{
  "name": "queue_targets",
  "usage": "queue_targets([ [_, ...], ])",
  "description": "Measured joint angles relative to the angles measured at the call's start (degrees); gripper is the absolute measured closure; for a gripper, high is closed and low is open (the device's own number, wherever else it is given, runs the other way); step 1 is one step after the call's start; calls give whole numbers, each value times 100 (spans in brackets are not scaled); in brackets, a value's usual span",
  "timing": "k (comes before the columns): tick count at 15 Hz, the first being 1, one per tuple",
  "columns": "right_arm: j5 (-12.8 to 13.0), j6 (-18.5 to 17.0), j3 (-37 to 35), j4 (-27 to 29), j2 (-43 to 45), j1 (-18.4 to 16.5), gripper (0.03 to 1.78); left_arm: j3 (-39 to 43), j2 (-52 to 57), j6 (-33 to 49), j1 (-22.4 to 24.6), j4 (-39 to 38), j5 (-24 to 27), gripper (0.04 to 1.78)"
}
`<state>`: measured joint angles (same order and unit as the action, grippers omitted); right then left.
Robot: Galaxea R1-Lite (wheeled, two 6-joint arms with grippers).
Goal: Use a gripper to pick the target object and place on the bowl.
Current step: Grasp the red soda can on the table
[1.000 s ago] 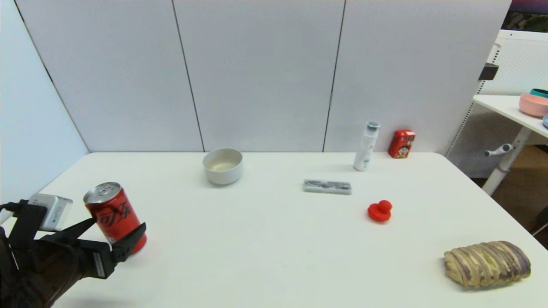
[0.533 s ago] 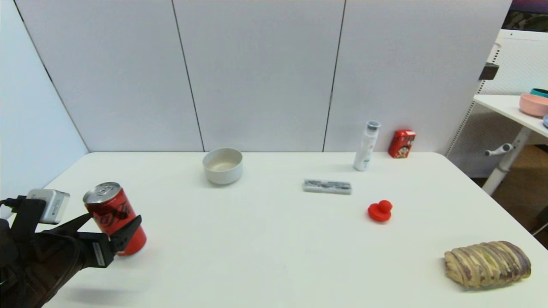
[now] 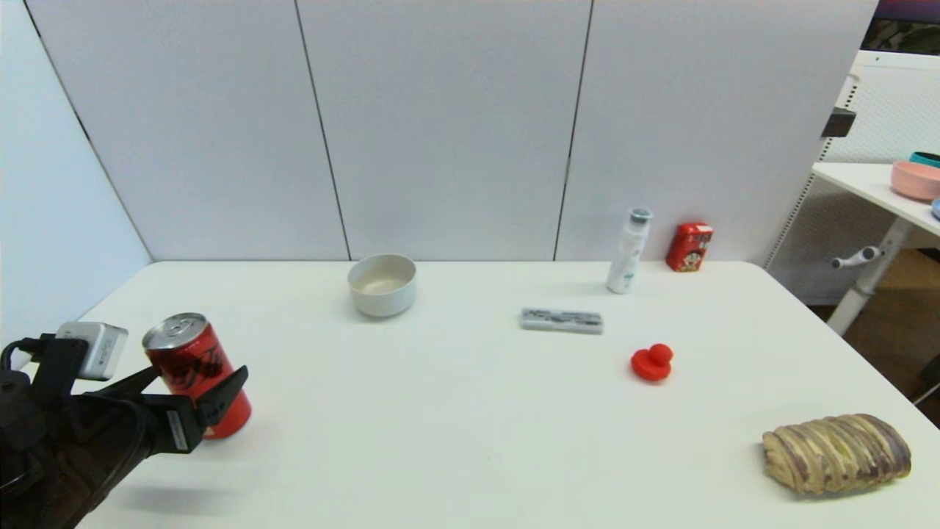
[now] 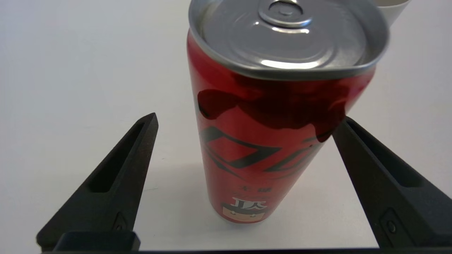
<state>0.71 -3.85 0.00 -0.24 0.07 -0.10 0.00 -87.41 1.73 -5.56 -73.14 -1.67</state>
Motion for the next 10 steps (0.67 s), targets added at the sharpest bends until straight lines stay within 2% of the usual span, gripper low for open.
queue_targets([
  [10,0,-2,0,0,0,0,10,-162,-372,132,-6,-202,5,11],
])
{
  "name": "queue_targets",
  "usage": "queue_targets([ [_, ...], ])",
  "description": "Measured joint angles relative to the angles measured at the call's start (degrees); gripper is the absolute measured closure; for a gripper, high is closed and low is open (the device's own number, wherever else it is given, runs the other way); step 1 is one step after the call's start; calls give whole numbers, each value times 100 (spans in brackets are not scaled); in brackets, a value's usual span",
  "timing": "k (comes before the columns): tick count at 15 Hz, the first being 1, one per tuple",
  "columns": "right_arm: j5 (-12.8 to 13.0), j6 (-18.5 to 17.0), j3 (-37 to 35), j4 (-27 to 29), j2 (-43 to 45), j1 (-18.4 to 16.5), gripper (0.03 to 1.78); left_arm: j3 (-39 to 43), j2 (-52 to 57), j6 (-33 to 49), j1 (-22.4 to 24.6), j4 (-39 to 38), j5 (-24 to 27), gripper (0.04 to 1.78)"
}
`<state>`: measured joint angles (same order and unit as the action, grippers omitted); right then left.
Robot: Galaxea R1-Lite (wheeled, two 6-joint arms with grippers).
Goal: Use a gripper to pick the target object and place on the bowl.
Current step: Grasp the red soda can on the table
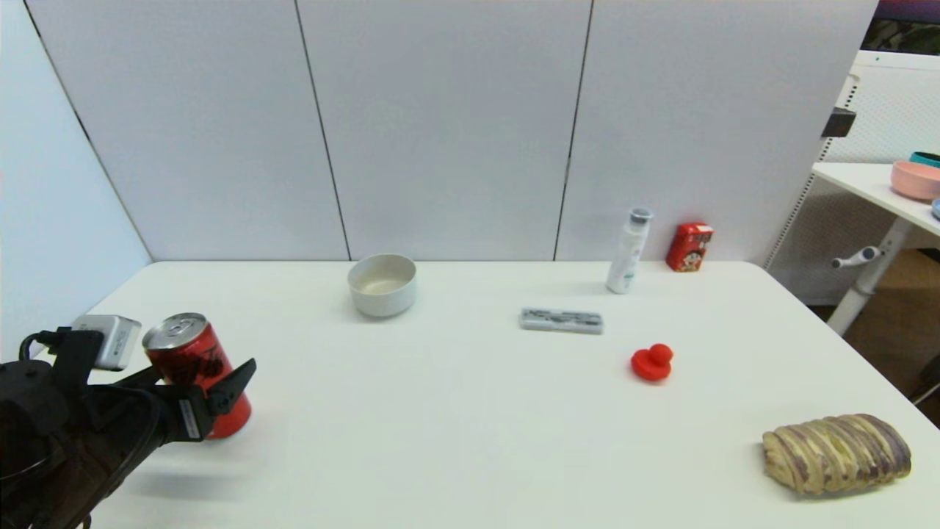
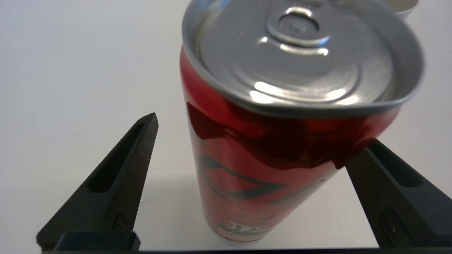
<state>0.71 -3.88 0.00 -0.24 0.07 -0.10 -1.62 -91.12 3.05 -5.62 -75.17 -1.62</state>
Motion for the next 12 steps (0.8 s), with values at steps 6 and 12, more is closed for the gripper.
queue_targets([
  [6,0,2,0,0,0,0,10,-38,-140,-2,0,-94,-2,11],
  [12,0,0,0,-2,0,0,10,-41,-190,-10,0,-99,0,50],
])
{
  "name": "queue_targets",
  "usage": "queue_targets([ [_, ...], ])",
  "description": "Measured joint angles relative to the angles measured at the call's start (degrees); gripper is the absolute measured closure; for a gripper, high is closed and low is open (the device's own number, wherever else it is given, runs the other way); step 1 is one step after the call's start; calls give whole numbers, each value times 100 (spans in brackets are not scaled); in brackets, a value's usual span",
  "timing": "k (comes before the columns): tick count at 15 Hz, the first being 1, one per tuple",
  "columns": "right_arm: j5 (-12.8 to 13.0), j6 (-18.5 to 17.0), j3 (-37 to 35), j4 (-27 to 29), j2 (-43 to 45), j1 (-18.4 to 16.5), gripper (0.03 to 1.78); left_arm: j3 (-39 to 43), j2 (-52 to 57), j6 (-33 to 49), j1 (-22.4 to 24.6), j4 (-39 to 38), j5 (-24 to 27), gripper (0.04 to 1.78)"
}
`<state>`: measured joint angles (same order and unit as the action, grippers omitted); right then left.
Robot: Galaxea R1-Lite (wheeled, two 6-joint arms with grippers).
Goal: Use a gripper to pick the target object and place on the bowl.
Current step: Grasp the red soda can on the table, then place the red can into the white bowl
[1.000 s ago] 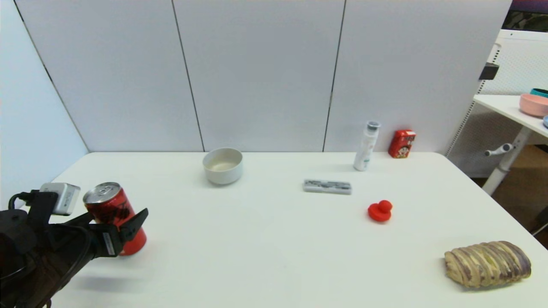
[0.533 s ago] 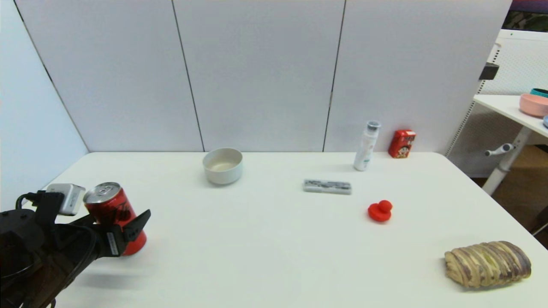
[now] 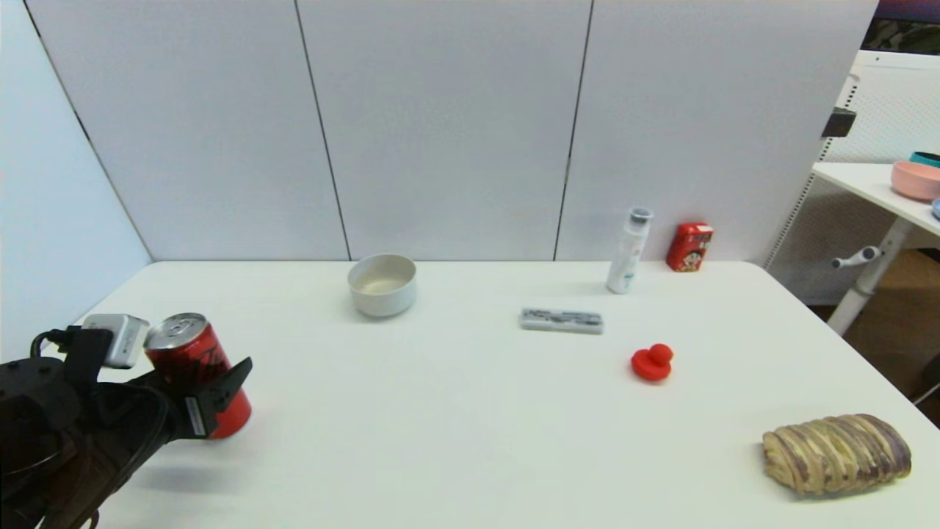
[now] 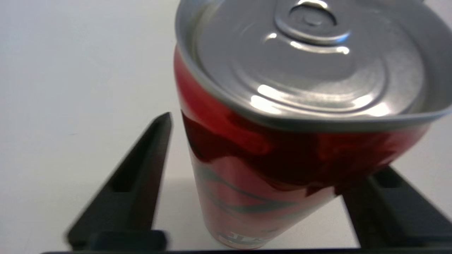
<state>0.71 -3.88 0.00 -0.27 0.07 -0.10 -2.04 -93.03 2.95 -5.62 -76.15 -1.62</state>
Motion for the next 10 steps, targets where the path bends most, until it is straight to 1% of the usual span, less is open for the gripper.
queue_targets([
  [2,0,2,0,5,0,0,10,4,-11,-11,-2,-89,0,78],
  [3,0,2,0,2,0,0,10,6,-22,-11,0,-110,2,83],
  [10,0,2,0,5,0,0,10,-22,-35,-9,-5,-127,0,84],
])
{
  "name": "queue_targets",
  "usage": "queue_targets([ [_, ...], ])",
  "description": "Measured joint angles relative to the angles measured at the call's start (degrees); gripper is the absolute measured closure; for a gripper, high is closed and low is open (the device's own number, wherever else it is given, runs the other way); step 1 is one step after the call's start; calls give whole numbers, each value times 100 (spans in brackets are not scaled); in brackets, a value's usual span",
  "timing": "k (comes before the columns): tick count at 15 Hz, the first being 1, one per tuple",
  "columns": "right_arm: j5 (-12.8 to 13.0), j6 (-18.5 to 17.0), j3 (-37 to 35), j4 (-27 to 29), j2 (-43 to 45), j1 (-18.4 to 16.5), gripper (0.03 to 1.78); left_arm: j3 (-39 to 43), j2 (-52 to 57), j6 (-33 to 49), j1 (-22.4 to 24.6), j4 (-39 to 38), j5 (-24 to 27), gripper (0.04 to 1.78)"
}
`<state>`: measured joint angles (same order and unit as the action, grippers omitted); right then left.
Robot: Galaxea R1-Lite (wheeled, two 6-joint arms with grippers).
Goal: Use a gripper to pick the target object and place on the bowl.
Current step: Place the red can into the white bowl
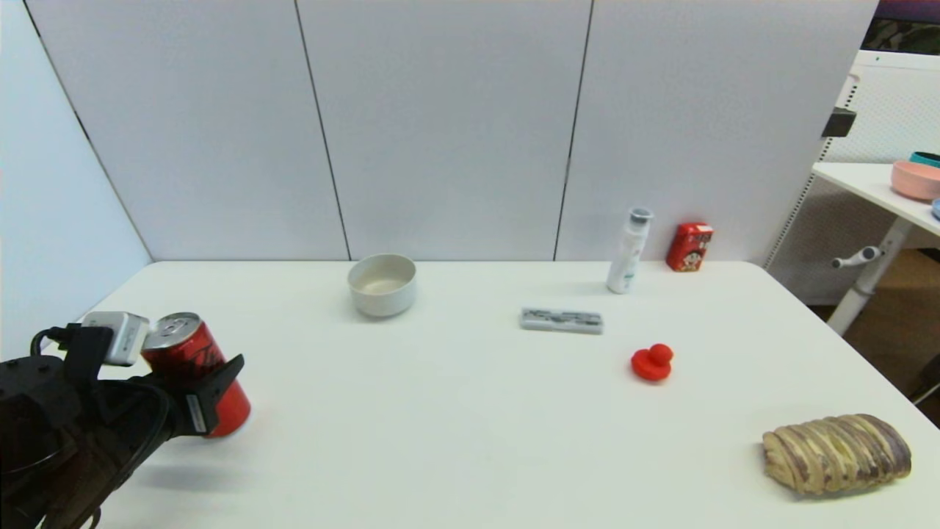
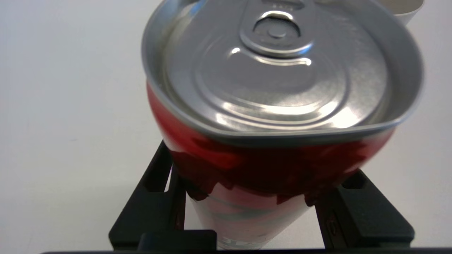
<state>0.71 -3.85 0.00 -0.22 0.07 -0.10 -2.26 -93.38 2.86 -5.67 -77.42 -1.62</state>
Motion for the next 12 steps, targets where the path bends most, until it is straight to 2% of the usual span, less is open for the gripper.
queue_targets([
  [7,-2,2,0,0,0,0,10,-658,333,-232,-2,312,44,84],
  [10,0,-2,0,-2,0,0,10,-1585,430,-335,-80,951,68,84],
  [12,0,0,0,-2,0,0,10,-2478,427,-361,-213,1654,80,84],
])
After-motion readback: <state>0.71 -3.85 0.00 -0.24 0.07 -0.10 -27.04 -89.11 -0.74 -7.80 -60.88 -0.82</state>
